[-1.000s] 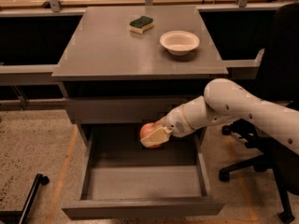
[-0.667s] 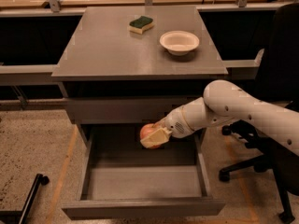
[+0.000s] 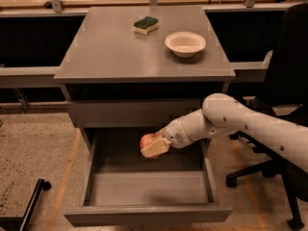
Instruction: Place apple into middle drawer
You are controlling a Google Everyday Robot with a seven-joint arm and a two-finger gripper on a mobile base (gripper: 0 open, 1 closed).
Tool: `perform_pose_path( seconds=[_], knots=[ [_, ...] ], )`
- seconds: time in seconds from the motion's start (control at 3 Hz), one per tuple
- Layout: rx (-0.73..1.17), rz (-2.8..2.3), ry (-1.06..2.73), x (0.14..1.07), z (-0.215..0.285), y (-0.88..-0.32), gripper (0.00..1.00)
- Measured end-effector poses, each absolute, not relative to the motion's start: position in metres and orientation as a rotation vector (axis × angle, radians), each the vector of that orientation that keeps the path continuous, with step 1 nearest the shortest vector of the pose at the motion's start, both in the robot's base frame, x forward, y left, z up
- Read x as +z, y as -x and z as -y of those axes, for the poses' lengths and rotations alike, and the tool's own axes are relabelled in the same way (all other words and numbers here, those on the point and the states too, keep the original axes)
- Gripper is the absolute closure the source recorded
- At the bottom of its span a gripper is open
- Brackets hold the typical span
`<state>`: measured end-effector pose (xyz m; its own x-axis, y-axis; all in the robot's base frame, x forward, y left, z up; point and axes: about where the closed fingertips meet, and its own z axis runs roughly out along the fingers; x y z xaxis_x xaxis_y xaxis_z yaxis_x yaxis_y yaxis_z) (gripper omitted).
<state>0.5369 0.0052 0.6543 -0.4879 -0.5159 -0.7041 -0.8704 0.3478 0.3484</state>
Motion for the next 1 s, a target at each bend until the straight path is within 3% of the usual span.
perform_pose_path(
  seconds=[1.0],
  knots=[
    [1.106,-2.177,1.163,0.568,-0.028,-0.534,1.00]
  ],
)
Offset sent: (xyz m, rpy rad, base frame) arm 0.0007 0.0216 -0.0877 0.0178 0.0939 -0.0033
